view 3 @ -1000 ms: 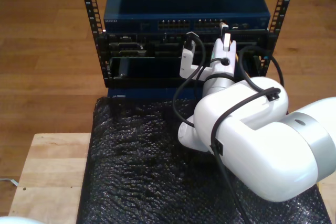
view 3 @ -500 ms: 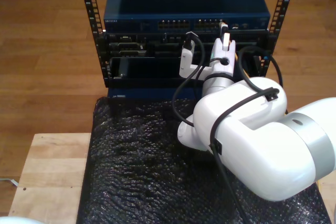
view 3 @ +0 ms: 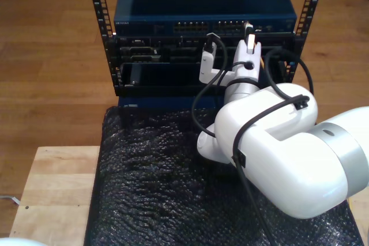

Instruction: Grab the cable and plug it in

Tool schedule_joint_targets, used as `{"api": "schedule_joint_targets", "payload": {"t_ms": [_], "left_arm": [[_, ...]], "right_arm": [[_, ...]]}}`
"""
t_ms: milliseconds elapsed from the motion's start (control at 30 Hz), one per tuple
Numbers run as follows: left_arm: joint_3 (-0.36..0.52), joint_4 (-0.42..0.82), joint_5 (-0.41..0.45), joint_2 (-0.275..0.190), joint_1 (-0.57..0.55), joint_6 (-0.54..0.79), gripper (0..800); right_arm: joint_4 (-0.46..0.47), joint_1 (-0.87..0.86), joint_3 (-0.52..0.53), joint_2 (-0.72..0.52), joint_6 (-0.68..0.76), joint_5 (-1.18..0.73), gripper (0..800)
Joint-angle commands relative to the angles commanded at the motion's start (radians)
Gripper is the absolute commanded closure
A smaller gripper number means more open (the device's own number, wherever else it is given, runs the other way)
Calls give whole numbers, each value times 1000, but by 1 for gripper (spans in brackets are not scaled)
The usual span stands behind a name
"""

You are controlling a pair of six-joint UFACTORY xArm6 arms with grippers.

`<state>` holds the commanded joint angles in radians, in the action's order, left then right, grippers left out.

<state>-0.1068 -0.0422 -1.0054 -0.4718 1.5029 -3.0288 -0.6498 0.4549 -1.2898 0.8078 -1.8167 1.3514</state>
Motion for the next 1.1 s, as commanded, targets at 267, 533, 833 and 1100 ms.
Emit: {"api": "schedule_joint_targets", "payload": {"t_ms": [267, 533, 833, 1100], "left_arm": [[0, 0, 0, 0, 0, 0, 0], [0, 0, 0, 0, 0, 0, 0], [0, 0, 0, 0, 0, 0, 0], [0, 0, 0, 0, 0, 0, 0]], "right_arm": [[5, 0, 3, -2, -2, 2, 800], [15, -5, 6, 0, 0, 2, 800], [32, -29, 0, 8, -2, 0, 800], [37, -29, 5, 6, -2, 0, 800]]}}
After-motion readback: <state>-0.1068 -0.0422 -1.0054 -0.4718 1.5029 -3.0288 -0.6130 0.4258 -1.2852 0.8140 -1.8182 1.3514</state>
